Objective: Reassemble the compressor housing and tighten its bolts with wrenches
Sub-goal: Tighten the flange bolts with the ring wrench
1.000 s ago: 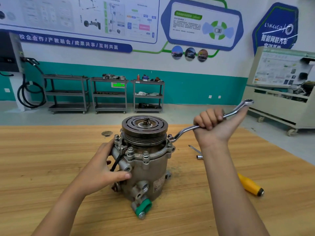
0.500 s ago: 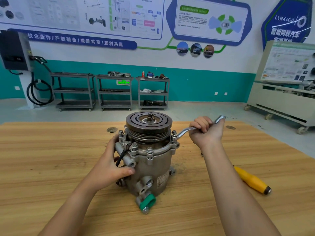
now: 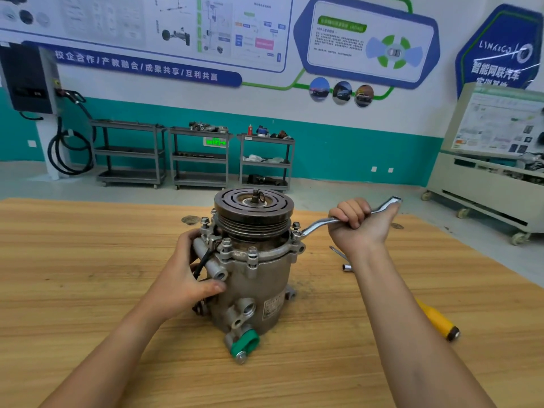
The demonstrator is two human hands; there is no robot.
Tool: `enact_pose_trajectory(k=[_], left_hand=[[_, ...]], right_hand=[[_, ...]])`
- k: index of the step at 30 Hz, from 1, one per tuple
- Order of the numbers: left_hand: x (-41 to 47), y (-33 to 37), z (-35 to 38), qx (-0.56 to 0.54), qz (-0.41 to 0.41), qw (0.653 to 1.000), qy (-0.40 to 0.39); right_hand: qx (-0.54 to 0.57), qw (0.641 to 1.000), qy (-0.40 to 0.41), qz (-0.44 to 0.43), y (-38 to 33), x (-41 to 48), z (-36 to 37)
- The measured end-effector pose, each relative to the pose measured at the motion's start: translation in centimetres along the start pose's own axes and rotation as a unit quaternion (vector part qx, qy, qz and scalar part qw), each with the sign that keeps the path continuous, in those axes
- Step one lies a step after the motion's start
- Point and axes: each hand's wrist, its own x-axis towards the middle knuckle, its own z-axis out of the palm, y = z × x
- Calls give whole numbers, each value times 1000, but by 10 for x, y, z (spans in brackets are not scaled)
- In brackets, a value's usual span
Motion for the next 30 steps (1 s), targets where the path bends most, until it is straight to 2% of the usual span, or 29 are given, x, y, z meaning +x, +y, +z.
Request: enact_pose_trajectory(k=[5,10,13,18,21,23,25,28,29,30], left_hand=[[-1,-4,4,2,10,1000,29],[-4,-5,11,-10,27,999,42],[-5,-4,11,-16,28,998,46],[-6,-7,13,-18,42,997,57],[-6,-7,15,-21,41,997,67],[-6,-7,16,-23,40,996,78],[-6,-7,17,-16,36,996,83],[-6,-9,17,-6,28,996,87],[-7,-9,17,-6,28,996,86],[-8,-9,16,-9,26,996,86]], right_hand=[[21,997,37,-60,2,-13,0],[-90,987,2,-132,4,-18,16],[-122,985,-14,-120,3,-16,24],[-74,993,22,-94,3,-14,15],[-35,987,27,-156,8,-29,8],[-30,977,-8,-212,11,-42,4],[-57,958,-69,-272,20,-58,-2],[-141,907,-178,-353,40,-74,-6],[-202,876,-241,-367,44,-72,-4],[-310,827,-307,-354,49,-71,-1]])
